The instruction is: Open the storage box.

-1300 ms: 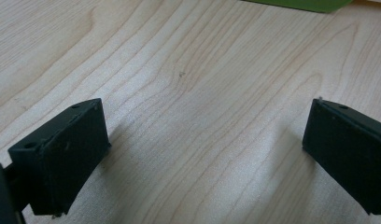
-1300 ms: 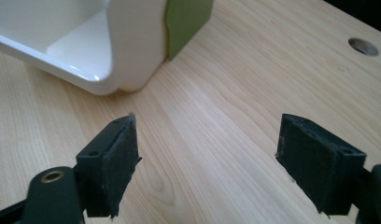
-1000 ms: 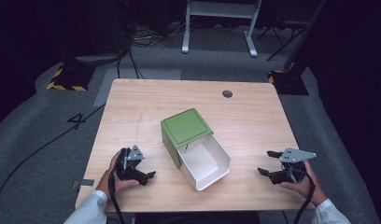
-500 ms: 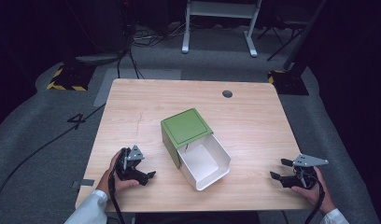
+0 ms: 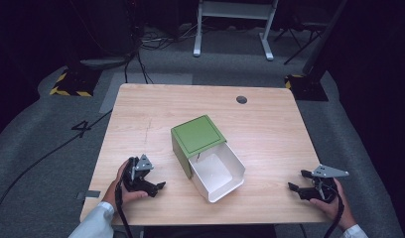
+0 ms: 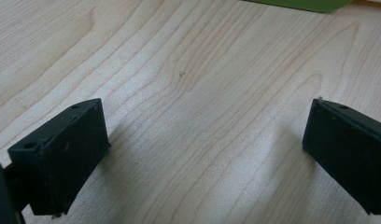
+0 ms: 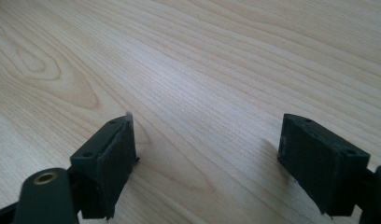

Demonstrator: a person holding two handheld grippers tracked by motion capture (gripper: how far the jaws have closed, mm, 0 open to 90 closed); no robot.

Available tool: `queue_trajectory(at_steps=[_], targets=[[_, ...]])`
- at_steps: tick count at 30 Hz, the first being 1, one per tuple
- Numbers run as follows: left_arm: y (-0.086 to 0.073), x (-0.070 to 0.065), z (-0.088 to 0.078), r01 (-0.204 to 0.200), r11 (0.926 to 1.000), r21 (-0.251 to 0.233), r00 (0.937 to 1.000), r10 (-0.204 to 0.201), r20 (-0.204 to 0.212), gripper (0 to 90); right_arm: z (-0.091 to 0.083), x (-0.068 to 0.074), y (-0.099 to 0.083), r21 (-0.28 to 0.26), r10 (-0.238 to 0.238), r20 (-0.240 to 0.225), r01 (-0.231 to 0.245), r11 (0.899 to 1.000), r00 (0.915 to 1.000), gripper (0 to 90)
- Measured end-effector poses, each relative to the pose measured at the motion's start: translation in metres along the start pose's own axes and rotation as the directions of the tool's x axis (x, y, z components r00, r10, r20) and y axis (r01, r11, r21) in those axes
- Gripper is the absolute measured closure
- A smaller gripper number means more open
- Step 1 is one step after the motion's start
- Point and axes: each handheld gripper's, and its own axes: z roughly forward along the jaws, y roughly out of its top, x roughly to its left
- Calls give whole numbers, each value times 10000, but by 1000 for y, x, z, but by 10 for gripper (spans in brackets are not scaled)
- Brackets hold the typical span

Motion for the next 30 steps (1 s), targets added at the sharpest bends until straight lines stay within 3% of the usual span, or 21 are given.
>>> queue_trajectory(at_steps=[30], targets=[[1,1,0,-21,10000,7,10000,21,-20,2,0,1,0,-6,48,47,-48,10000,10000,191]])
